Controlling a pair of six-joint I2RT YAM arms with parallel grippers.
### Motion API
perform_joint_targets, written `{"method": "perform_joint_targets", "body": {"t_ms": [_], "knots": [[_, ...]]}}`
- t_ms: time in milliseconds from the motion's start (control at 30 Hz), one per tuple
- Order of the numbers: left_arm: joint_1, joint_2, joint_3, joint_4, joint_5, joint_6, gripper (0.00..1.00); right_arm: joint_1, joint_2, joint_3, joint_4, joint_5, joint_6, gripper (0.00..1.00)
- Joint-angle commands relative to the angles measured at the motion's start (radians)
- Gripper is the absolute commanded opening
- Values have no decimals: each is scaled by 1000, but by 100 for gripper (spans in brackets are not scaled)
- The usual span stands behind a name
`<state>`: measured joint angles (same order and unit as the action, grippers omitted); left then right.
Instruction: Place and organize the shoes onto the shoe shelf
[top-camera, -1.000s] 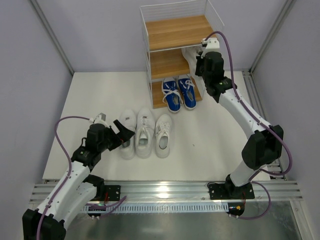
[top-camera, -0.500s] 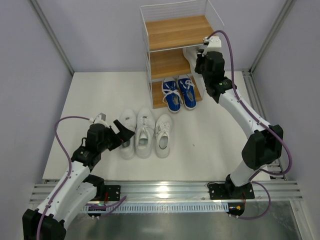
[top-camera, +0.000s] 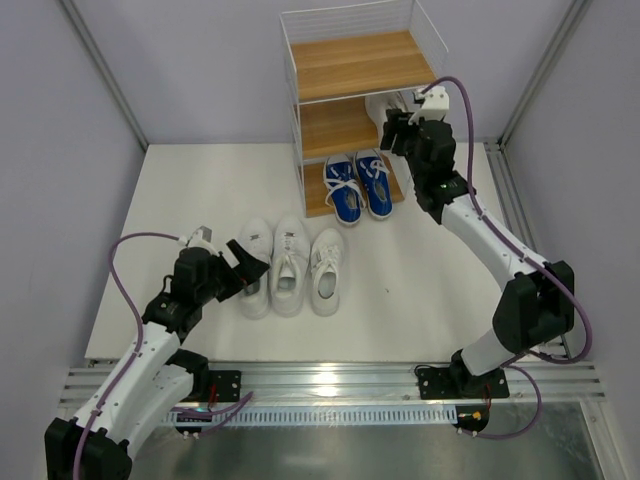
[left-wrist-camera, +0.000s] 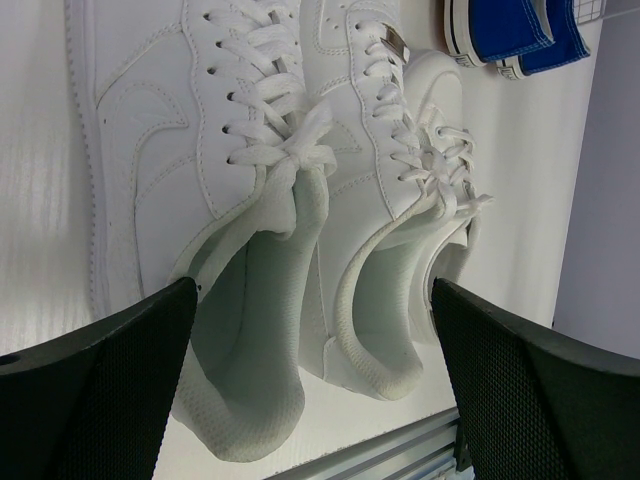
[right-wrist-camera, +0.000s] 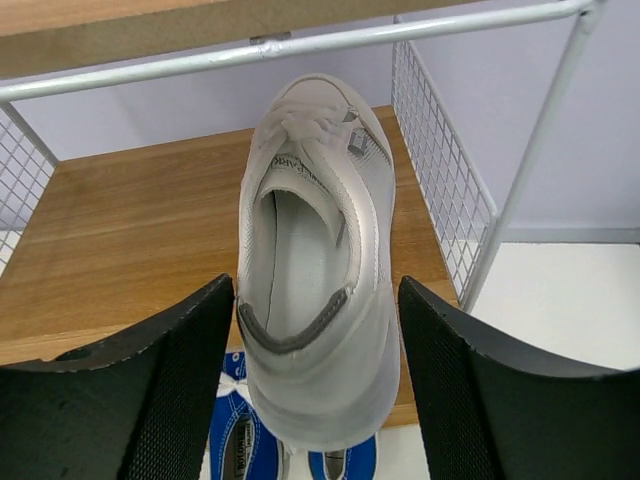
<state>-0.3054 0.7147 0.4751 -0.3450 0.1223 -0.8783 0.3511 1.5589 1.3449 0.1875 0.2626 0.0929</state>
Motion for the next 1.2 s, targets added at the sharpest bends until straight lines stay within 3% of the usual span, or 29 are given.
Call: {"method": "perform_joint_targets", "body": {"t_ms": [0,100,300,433,467,567,800,933,1100,1167], "knots": [[8,-11,20,-26,-44,32,100,-4,-118,-64,132,16,13,70],[8,-6,20,-25,-44,29,100,-4,-178,-153,176,32,10,70],[8,-14,17,-22,-49,25,100,41,-446,-419,198,35,39,70],[8,-1,20,-12,-43,30,100,228,-598,-620,191,85,7,70],[9,3,22,-12,-42,35,100,335,-626,-685,181,116,5,71],[9,14,26,-15,-36,41,100,504,-617,-791,153,159,48,71],[8,23,26,-5,-33,36,100,740,-544,-955,207,294,283,73],[8,37,26,1,-30,35,100,905,-417,-931,256,441,347,75],[8,37,23,-5,-27,38,100,962,-313,-883,333,423,439,76],[8,29,22,-11,-30,38,100,994,-266,-843,301,499,500,78]]}}
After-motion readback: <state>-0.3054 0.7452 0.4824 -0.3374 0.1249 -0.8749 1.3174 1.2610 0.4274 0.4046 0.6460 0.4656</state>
